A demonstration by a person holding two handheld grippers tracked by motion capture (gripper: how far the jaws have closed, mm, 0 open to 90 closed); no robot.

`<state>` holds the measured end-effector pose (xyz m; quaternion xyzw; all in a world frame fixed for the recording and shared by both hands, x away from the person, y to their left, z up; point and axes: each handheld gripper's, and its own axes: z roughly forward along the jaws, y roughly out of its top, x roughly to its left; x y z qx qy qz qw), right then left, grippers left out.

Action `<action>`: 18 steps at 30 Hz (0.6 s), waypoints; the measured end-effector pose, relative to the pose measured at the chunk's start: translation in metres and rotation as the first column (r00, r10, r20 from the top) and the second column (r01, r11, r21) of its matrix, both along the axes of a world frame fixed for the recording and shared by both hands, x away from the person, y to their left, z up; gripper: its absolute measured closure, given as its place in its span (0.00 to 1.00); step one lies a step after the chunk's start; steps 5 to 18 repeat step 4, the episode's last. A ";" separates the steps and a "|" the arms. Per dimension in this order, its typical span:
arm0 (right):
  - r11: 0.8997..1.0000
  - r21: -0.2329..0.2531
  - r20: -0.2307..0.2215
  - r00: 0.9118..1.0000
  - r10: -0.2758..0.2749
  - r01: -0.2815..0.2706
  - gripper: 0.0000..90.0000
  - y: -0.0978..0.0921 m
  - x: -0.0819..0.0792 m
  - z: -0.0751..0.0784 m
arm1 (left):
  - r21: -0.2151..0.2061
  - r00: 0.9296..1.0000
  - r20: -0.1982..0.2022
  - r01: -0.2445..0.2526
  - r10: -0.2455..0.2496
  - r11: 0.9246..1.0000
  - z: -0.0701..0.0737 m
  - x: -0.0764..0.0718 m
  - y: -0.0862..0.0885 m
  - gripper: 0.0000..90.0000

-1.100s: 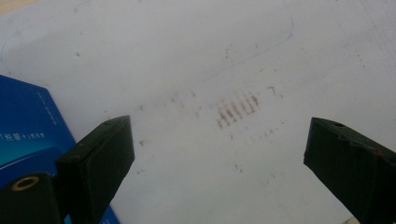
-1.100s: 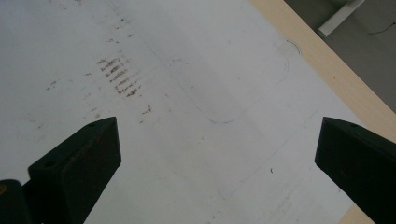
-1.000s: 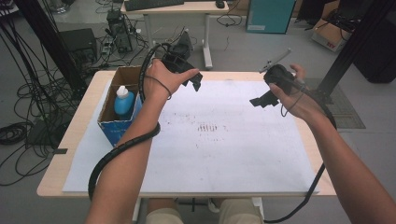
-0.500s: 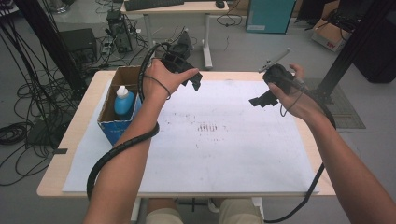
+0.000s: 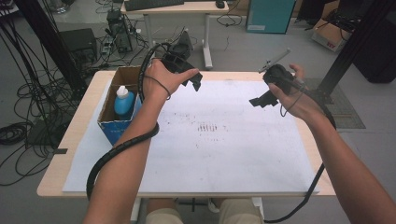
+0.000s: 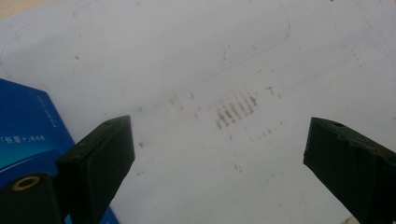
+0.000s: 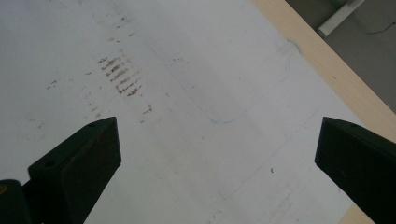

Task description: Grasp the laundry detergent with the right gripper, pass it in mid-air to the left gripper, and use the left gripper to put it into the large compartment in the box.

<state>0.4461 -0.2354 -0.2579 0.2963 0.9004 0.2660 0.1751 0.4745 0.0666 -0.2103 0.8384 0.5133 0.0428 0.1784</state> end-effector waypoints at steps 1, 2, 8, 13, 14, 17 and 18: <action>1.000 0.001 -0.001 1.000 -0.003 0.003 0.00 0.000 0.000 0.000 | 0.000 1.000 0.001 -0.001 0.001 1.000 0.000 0.000 0.000 0.10; 1.000 0.001 -0.003 1.000 -0.005 0.005 0.00 0.000 0.000 0.000 | 0.001 1.000 0.001 0.002 -0.002 1.000 0.000 -0.001 0.000 0.10; 1.000 -0.009 -0.005 1.000 0.003 -0.003 0.00 0.000 0.000 0.000 | -0.005 1.000 -0.001 -0.001 0.001 1.000 0.000 -0.001 0.001 0.10; 1.000 -0.009 -0.005 1.000 0.003 -0.003 0.00 0.000 0.000 0.000 | -0.005 1.000 -0.001 -0.001 0.001 1.000 0.000 -0.001 0.001 0.10; 1.000 -0.009 -0.005 1.000 0.003 -0.003 0.00 0.000 0.000 0.000 | -0.005 1.000 -0.001 -0.001 0.001 1.000 0.000 -0.001 0.001 0.10; 1.000 -0.009 -0.005 1.000 0.003 -0.003 0.00 0.000 0.000 0.000 | -0.005 1.000 -0.001 -0.001 0.001 1.000 0.000 -0.001 0.001 0.10; 1.000 -0.009 -0.005 1.000 0.003 -0.003 0.00 0.000 0.000 0.000 | -0.005 1.000 -0.001 -0.001 0.001 1.000 0.000 -0.001 0.001 0.10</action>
